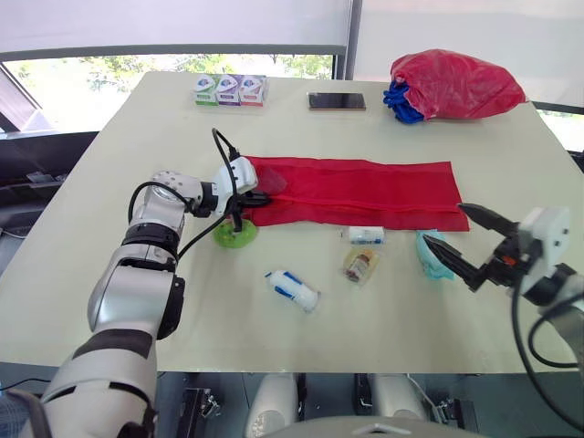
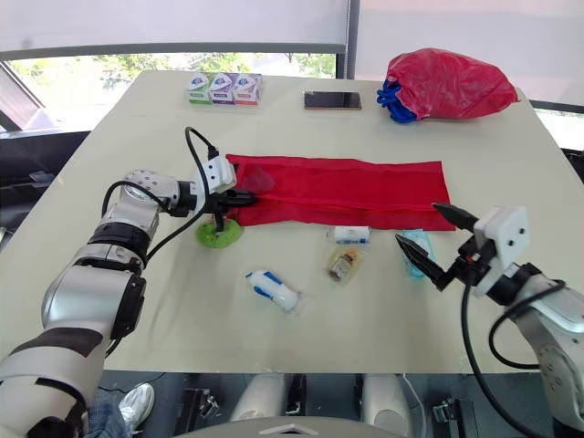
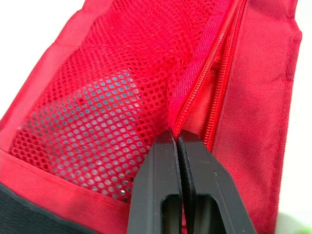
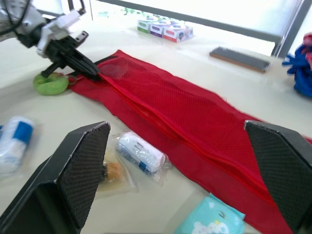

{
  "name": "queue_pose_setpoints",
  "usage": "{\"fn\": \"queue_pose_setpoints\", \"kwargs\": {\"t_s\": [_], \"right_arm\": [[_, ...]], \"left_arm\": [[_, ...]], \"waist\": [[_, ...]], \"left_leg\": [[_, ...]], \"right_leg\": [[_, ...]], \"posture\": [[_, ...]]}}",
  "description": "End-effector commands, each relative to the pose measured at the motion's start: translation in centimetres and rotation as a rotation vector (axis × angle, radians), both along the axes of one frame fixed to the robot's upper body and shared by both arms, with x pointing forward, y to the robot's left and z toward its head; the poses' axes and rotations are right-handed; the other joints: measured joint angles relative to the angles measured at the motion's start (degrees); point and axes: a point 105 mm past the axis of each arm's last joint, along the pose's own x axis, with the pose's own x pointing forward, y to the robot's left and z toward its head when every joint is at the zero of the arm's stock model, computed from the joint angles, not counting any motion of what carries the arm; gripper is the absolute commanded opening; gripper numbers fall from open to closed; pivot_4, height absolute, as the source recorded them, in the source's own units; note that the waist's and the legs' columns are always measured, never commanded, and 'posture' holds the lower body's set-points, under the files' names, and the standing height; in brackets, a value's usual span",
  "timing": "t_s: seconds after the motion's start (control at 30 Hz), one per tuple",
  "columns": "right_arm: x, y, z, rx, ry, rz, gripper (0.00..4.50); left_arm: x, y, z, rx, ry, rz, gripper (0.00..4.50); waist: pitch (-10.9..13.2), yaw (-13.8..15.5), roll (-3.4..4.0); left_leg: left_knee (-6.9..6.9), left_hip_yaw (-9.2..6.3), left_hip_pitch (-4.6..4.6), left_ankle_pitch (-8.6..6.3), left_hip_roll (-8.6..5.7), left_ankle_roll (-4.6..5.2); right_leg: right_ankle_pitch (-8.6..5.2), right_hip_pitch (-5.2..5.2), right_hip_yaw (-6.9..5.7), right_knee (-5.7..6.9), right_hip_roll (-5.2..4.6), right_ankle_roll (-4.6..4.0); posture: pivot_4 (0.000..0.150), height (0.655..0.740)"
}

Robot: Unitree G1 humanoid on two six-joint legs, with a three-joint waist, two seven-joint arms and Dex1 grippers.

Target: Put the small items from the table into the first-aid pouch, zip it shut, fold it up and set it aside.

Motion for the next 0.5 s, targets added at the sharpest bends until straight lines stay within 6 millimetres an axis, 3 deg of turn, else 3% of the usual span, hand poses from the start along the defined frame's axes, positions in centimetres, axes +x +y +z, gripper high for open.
{"fn": "queue_pose_setpoints", "kwargs": {"t_s": [0.03, 0.13, 0.2, 0.3, 0.4, 0.5], "right_arm": [[-1.3, -0.6, 1.2, -0.017, -0.038, -0.006, 4.45], [-1.7, -0.9, 1.1, -0.014, -0.029, -0.021, 4.5], [-1.8, -1.1, 0.9, -0.021, -0.022, -0.03, 4.5], [-1.8, -0.9, 0.7, -0.023, -0.016, -0.031, 4.5], [-1.9, -0.5, 0.6, -0.02, -0.016, -0.031, 4.5], [-1.9, -0.4, 0.7, -0.01, -0.023, -0.043, 4.5]], "left_arm": [[0.3, -0.3, 1.8, -0.051, -0.035, -0.014, 0.0], [-0.1, -0.6, 2.1, -0.081, -0.005, -0.056, 0.74], [-0.1, -0.4, 2.4, -0.068, -0.02, -0.057, 1.49], [0.2, -0.1, 3.1, -0.046, -0.068, -0.047, 2.8], [0.2, -1.5, 5.2, -0.112, -0.138, -0.12, 4.42], [-0.1, -4.0, 6.5, -0.176, -0.154, -0.213, 4.47]], "waist": [[-0.01, 0.22, -0.02], [-0.01, 0.38, -0.03], [-0.01, 0.45, -0.03], [-0.01, 0.56, -0.03], [-0.01, 0.6, -0.05], [-0.02, 0.82, -0.06]], "left_leg": [[0.01, 0.01, 0.02, 0.0, 0.01, 0.0], [0.07, 0.05, 0.05, 0.0, 0.01, 0.0], [0.07, 0.05, 0.05, 0.0, 0.0, 0.0], [0.07, 0.03, 0.04, 0.0, 0.0, 0.0], [0.07, 0.03, 0.02, 0.0, -0.01, 0.0], [0.08, 0.01, 0.01, 0.0, -0.02, 0.0]], "right_leg": [[0.0, 0.01, 0.0, 0.0, 0.0, 0.01], [-0.03, 0.03, 0.03, 0.01, -0.01, 0.06], [0.0, 0.03, 0.04, 0.01, -0.01, 0.0], [0.0, 0.03, 0.02, 0.02, 0.0, -0.01], [0.01, 0.03, 0.02, 0.02, -0.01, -0.01], [0.01, 0.05, 0.02, 0.02, -0.02, -0.01]], "posture": [[0.15, 0.74], [0.15, 0.74], [0.15, 0.74], [0.15, 0.74], [0.15, 0.74], [0.15, 0.74]]}}
